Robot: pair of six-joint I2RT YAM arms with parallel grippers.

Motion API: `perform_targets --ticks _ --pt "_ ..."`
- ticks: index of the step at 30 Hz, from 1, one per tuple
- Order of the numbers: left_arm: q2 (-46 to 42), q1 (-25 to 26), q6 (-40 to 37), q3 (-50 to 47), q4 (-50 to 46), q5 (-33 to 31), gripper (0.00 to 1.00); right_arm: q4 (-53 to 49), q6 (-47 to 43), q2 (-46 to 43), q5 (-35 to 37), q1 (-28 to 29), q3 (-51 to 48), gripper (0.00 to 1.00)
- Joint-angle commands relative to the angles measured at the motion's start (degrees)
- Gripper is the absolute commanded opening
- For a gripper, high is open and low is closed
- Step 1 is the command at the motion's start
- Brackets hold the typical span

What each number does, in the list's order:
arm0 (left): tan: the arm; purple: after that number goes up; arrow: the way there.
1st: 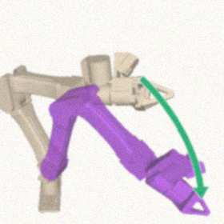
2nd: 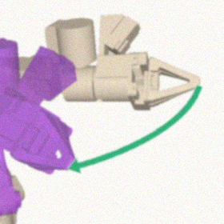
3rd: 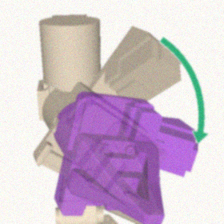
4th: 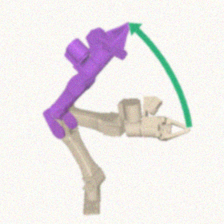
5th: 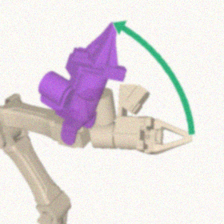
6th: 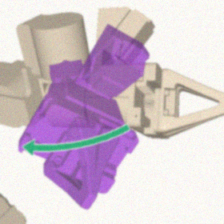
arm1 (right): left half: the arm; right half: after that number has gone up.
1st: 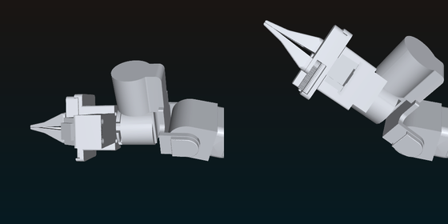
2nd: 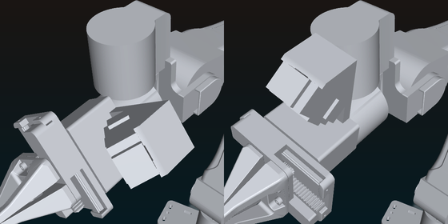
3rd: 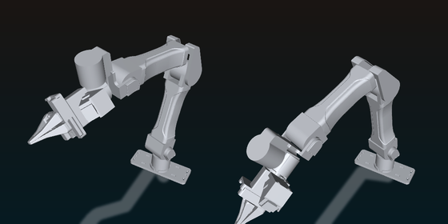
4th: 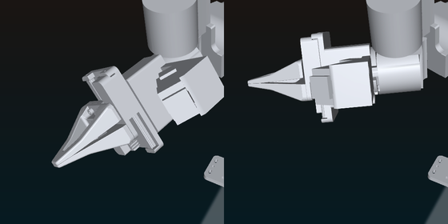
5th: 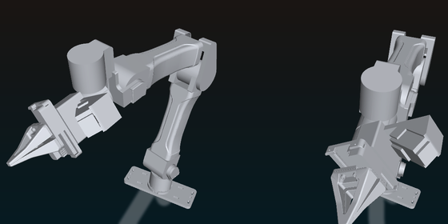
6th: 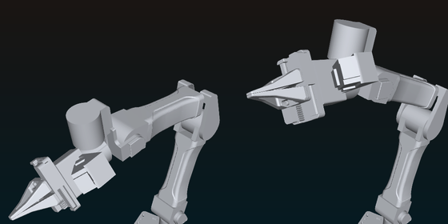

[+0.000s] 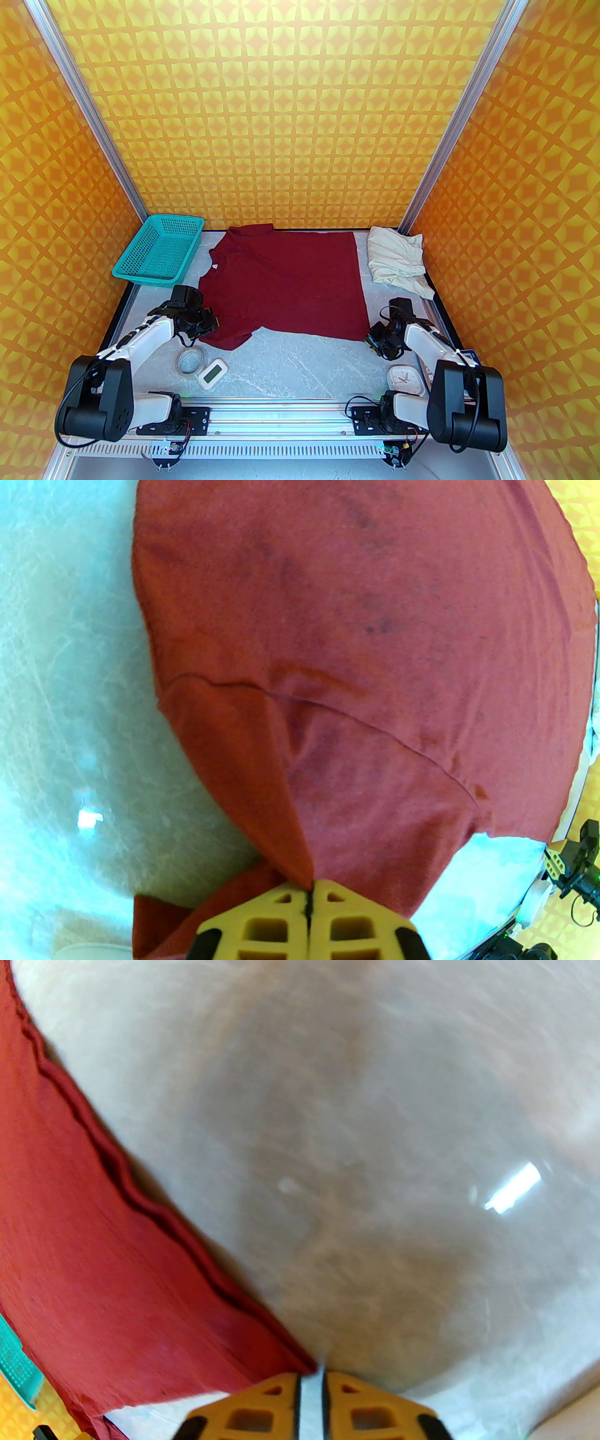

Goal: Fold and stack the mixed laundry pile

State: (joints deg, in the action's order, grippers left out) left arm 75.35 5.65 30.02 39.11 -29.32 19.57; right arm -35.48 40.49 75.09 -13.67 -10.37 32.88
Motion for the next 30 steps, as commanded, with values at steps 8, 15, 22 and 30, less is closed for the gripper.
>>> perform_targets --ticks 8,15,22,30 --pt "-2.01 0.24 -0.89 3.86 -6.95 -1.75 0.29 8.3 -0.8 -0.61 -1.99 0.58 3.06 0.0" --pt "2.43 0.15 -4.46 5.41 -11.48 -10.08 0.73 8.07 -1.47 -0.49 -2.5 0.53 3.12 0.0" --pt "5.62 0.61 -4.12 3.43 -9.7 -10.1 0.76 8.64 -1.29 -0.5 -2.94 0.54 2.23 0.0" --pt "10.95 5.15 -2.87 4.22 -5.7 -8.71 0.53 9.61 -0.94 0.48 -3.57 0.62 2.2 0.0"
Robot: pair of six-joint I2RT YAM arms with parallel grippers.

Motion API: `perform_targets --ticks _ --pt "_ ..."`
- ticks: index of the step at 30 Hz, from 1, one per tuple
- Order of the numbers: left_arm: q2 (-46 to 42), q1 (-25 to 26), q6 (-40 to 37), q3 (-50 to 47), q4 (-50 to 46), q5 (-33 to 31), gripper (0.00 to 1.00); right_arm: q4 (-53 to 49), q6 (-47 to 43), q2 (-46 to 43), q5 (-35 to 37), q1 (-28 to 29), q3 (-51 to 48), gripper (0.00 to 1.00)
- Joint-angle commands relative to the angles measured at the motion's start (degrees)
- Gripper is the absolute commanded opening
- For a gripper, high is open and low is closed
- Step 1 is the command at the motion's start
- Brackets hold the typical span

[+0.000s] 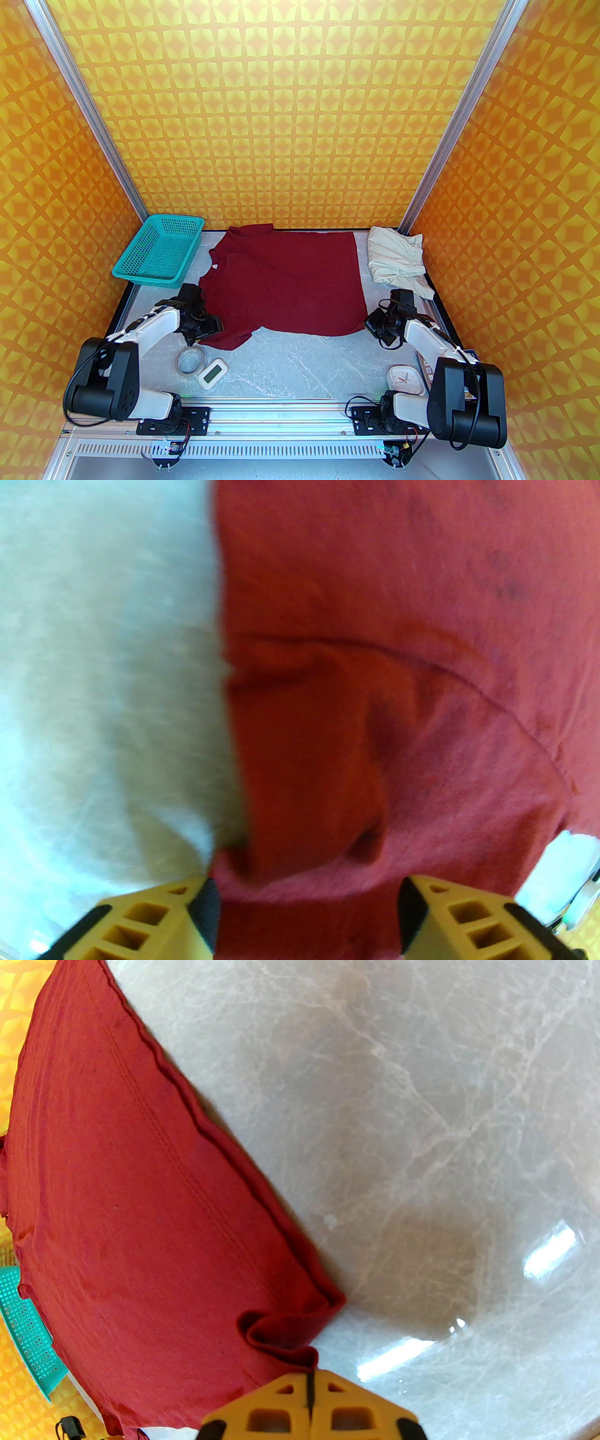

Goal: Fold and stack the mixed laundry pile

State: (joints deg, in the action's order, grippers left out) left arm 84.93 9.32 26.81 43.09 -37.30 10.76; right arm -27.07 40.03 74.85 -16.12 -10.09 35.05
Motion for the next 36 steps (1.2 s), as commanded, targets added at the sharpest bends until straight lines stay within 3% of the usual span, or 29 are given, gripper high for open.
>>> perform_targets --ticks 1,5,7,12,17,27,36 --pt "1.56 1.81 0.63 0.39 2.65 0.13 0.44 1.27 -0.49 0.71 -1.11 0.26 0.02 0.0" --pt "-2.28 2.1 1.95 0.68 3.56 0.13 0.08 0.86 -0.57 0.57 -1.15 0.27 0.5 0.0" --pt "-5.06 2.1 1.96 1.5 3.29 0.41 0.0 0.45 -0.74 0.07 -0.74 0.33 1.05 0.0" --pt "-11.45 2.09 2.4 3.88 5.84 4.17 0.0 0.56 -1.34 -0.51 0.56 0.32 3.09 0.0" --pt "-12.31 2.1 2.28 8.88 6.17 5.06 0.0 0.61 -1.46 1.3 -0.61 0.33 5.6 0.0" --pt "-7.49 1.78 2.58 17.22 6.91 5.15 0.0 0.1 -1.69 2.52 -1.01 0.33 10.14 0.0" --pt "3.84 -0.44 4.61 26.34 9.57 5.14 0.0 1.05 -1.86 8.46 -1.12 0.42 16.12 0.0"
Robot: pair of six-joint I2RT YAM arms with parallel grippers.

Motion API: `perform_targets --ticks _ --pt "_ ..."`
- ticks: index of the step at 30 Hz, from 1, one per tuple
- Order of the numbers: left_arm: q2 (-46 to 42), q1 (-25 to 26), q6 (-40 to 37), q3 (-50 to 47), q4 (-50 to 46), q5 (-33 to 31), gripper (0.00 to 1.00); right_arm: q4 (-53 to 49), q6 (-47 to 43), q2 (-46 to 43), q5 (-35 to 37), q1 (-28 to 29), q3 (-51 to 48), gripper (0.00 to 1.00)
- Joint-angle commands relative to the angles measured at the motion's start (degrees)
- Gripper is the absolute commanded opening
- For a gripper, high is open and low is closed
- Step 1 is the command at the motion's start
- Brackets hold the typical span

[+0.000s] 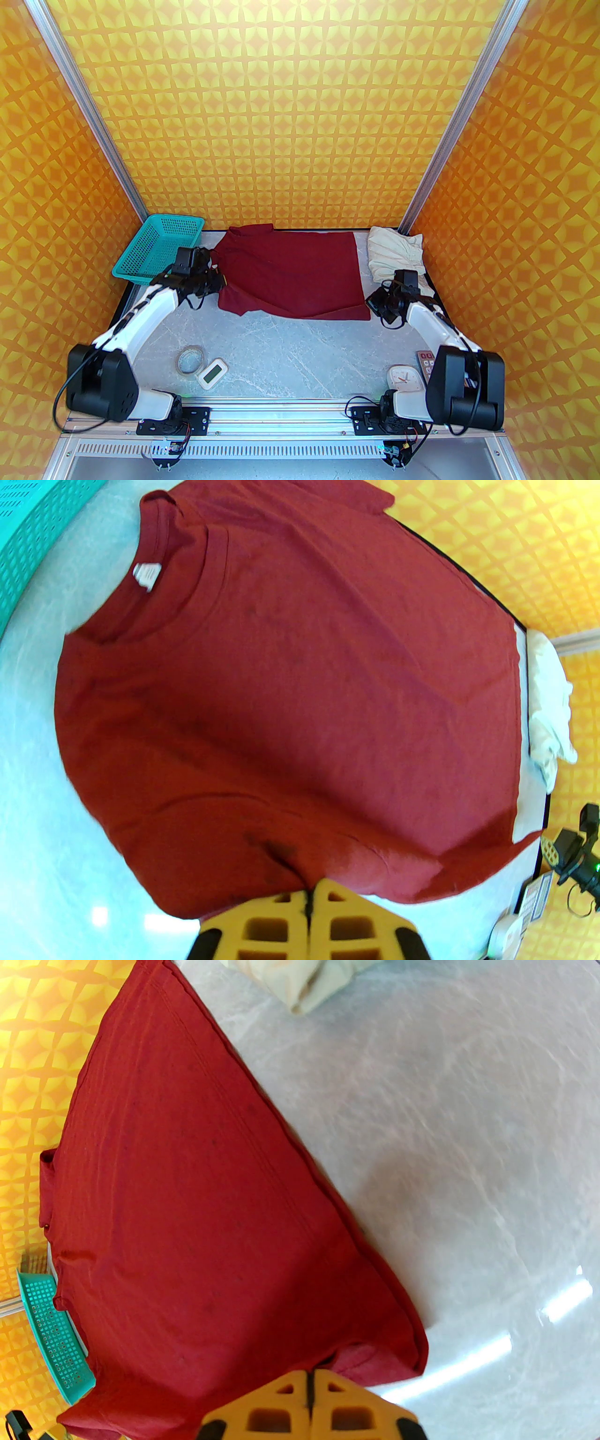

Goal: Fold and stack the mixed laundry pile

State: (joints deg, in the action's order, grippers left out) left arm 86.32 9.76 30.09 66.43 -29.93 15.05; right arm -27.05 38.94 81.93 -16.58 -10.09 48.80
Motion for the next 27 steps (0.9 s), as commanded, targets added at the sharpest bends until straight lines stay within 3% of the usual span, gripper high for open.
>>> perform_targets --ticks 1,22,23,24,26,27 --pt "3.91 -1.4 1.5 3.84 2.4 0.78 0.0 1.28 -0.68 2.09 -0.51 0.42 3.03 0.0" --pt "26.72 -6.93 3.75 18.24 5.91 2.51 0.0 4.74 -2.36 23.27 0.7 0.95 17.66 0.0" --pt "28.08 -7.31 3.94 19.32 6.24 2.53 0.08 5.67 -2.46 24.16 0.24 0.96 18.16 0.0" --pt "29.47 -7.67 4.09 20.45 6.63 2.49 0.23 6.93 -2.34 24.83 -0.38 0.95 18.11 0.03" --pt "31.54 -8.39 4.25 22.06 6.67 2.53 0.54 7.32 -2.33 25.48 -1.69 0.95 18.84 0.16" --pt "32.0 -8.77 4.26 23.23 6.76 2.51 0.6 7.28 -2.54 25.43 -2.72 1.1 19.29 0.23"
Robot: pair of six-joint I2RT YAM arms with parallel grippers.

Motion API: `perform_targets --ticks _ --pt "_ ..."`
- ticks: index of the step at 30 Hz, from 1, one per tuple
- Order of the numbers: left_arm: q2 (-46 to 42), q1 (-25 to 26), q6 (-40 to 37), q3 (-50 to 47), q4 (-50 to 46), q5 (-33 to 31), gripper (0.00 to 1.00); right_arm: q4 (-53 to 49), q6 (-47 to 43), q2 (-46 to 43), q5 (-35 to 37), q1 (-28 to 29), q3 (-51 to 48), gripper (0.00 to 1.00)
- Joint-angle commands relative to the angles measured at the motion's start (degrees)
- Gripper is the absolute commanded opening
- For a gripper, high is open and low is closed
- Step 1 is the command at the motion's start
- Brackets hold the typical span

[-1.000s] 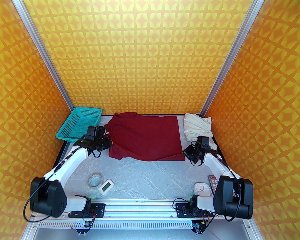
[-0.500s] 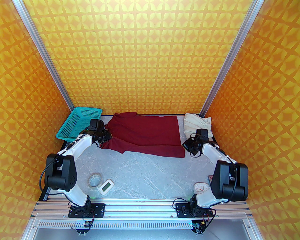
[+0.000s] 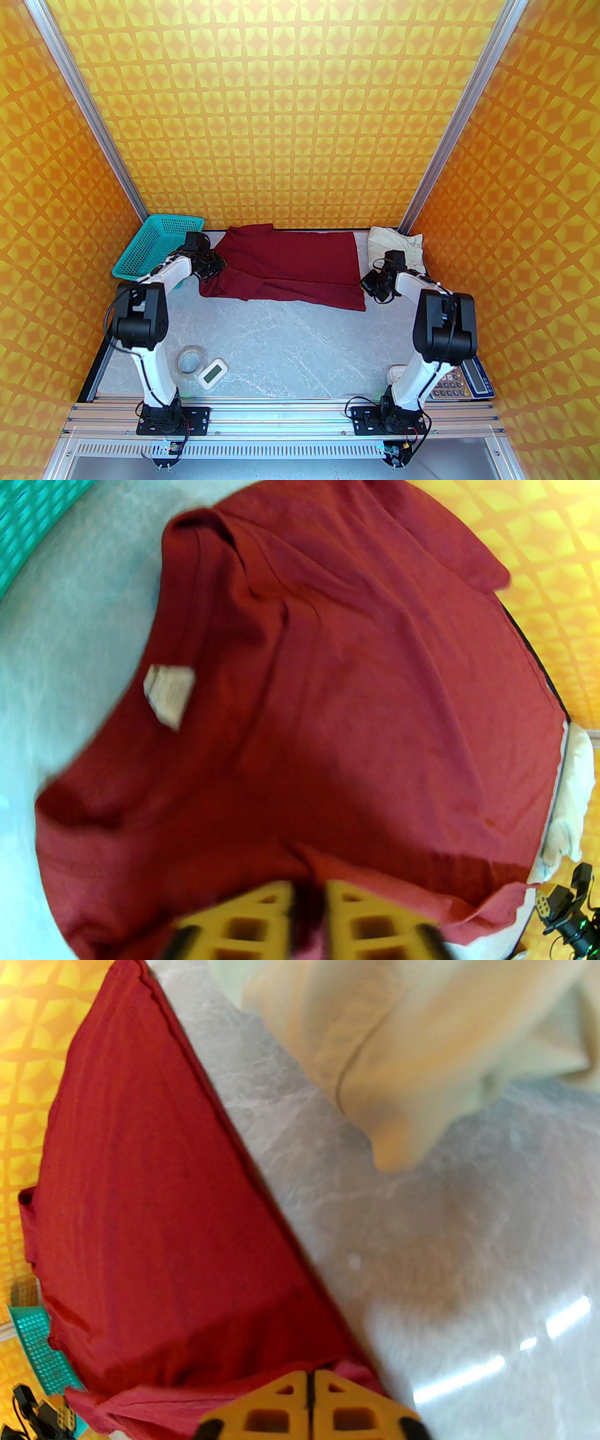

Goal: Fold and stack the mixed laundry pile

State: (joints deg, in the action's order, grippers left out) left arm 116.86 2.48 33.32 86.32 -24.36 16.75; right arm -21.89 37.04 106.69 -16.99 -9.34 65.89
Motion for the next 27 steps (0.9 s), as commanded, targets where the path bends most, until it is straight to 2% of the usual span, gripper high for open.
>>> perform_targets --ticks 1,4,6,8,12,15,23,27 --pt "1.25 -1.6 0.63 3.41 1.16 0.82 0.63 1.76 -0.95 0.18 -2.78 0.3 2.39 0.26" --pt "-2.49 -1.59 -0.97 2.01 0.48 0.5 0.65 -0.9 -2.95 -3.2 -2.27 0.64 2.44 0.32" --pt "-7.23 -0.98 -2.31 -2.97 -0.28 -0.26 0.66 -1.7 -3.9 -7.02 -2.05 1.1 0.71 0.34" --pt "-11.32 0.57 -3.77 -7.13 -1.32 -0.89 0.62 -2.51 -4.71 -10.15 -1.07 2.44 -1.21 0.34" --pt "-15.23 5.34 -2.7 -14.77 -1.95 -1.0 0.64 -0.9 -4.28 -12.9 -0.73 5.78 -5.12 0.35" --pt "-14.7 7.43 0.1 -17.93 -0.01 -2.16 0.66 0.42 -3.83 -11.59 -1.24 7.02 -5.84 0.35" --pt "-10.59 11.7 6.7 -17.69 2.19 -3.85 0.69 -0.19 -4.27 -10.63 -1.46 7.59 -5.38 0.34" --pt "-7.72 13.7 9.45 -17.5 4.07 -3.92 0.65 0.46 -4.01 -10.55 -1.99 7.59 -6.41 0.34"
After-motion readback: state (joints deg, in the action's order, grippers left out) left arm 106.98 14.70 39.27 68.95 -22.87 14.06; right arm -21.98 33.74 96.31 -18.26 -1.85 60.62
